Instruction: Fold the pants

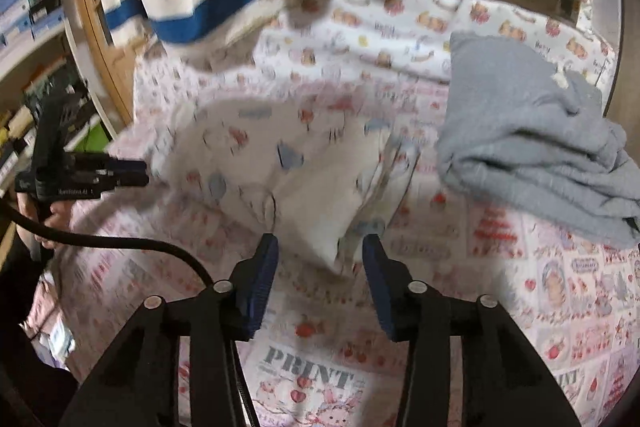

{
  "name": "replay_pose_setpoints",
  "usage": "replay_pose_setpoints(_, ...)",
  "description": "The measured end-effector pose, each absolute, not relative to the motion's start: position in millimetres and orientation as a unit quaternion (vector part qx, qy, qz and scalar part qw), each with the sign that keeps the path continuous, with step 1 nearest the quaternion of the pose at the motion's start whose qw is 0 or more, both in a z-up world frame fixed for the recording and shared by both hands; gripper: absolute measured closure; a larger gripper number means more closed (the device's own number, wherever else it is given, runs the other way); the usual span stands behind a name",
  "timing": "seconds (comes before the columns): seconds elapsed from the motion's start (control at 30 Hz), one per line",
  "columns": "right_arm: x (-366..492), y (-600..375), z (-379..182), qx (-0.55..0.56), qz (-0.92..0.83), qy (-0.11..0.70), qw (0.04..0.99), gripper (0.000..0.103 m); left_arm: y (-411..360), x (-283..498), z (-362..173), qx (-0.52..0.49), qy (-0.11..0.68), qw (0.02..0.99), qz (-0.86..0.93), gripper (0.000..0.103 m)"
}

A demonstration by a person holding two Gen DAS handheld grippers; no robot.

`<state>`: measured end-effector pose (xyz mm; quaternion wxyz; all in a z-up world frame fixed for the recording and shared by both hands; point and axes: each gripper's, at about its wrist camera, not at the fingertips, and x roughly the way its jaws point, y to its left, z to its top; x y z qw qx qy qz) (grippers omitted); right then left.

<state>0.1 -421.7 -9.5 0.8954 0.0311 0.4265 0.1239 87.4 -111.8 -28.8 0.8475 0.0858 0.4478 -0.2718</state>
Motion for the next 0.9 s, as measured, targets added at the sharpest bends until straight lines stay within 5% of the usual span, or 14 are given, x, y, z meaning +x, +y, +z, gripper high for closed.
replay_pose_setpoints(0.07, 5.9, -422.0, -19.5, 0.032, 0.117, 0.437, 0.891, 0.06, -114.0, 89.4, -30.6, 0.078, 0.445, 0.85, -0.272, 0.073)
replay_pose_setpoints(0.2, 11.3, -427.2, -30.5, 0.067, 0.118, 0.444, 0.886, 0.067, -119.6, 84.6, -31.1, 0.079, 0.431, 0.854, -0.281, 0.101)
replay_pose_setpoints(0.27, 11.1, -427.9, -30.8, 0.075, 0.114, 0.437, 0.889, 0.077, -120.1, 82.6, -28.8, 0.082, 0.419, 0.862, -0.273, 0.101)
replay_pose_setpoints(0.3, 10.7, -427.6, -30.7, 0.076, 0.113, 0.435, 0.89, 0.098, -119.2, 83.2, -27.8, 0.08, 0.418, 0.863, -0.272, 0.101)
replay_pose_setpoints(0.9, -4.0, -452.2, -18.2, 0.11, 0.049, 0.421, 0.899, 0.1, -98.3, 83.8, -31.4, 0.08, 0.424, 0.872, -0.229, 0.095)
